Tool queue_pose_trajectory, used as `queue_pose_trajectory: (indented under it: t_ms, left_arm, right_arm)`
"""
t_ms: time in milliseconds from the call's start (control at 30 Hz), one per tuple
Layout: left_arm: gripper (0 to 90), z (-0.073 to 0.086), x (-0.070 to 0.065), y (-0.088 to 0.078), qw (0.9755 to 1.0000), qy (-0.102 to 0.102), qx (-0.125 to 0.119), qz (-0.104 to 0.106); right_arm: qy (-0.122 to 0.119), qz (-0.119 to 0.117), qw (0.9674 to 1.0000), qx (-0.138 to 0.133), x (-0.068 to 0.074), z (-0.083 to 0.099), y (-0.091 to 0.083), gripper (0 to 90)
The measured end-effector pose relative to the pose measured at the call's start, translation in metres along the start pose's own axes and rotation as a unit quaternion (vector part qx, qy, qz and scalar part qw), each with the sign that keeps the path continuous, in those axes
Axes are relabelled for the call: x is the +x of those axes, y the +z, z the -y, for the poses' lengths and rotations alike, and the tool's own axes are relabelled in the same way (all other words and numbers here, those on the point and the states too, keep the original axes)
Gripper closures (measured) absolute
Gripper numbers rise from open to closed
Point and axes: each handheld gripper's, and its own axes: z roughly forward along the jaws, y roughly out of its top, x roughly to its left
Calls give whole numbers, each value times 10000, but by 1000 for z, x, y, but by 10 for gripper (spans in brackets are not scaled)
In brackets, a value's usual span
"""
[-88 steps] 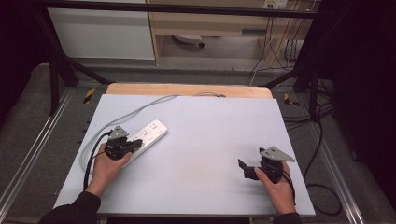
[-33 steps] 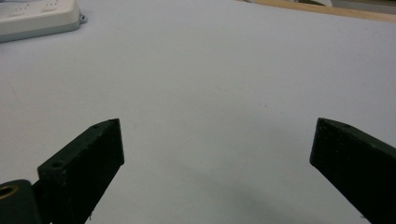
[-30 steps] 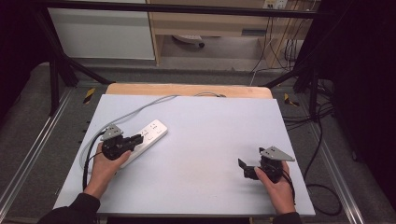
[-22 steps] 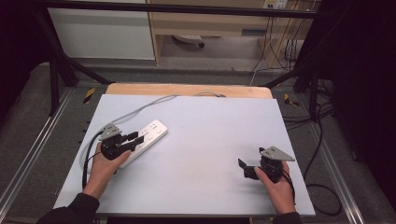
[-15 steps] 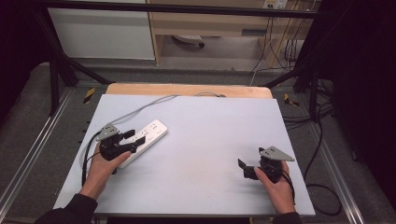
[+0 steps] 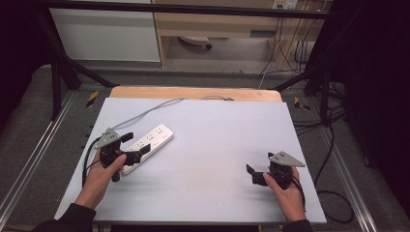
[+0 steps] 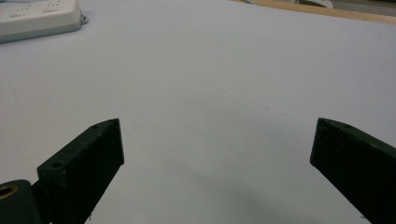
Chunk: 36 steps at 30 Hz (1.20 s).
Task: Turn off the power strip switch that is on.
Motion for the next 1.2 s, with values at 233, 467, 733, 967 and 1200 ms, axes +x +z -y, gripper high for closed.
queue_pose_trajectory:
  t_ms: [233, 467, 733, 967, 1200]
  left_arm:
    - [65, -2, 2, -15, 9999, -102, -61, 32]
    - [63, 0, 5, -31, 9999, -130, -73, -8]
    - [64, 4, 6, -46, 9998, -127, -121, -16]
    - [63, 9, 8, -57, 9998, -137, -168, 4]
    - [61, 15, 13, -66, 9998, -122, -161, -14]
  right_arm:
    - [-7, 0, 10000, -8, 0, 0, 0, 31]
    - [-9, 0, 10000, -10, 0, 0, 0, 31]
    - [-7, 3, 10000, -3, 0, 0, 0, 31]
    - [-1, 7, 10000, -9, 0, 0, 0, 31]
    - [0, 14, 10000, -4, 0, 0, 0, 31]
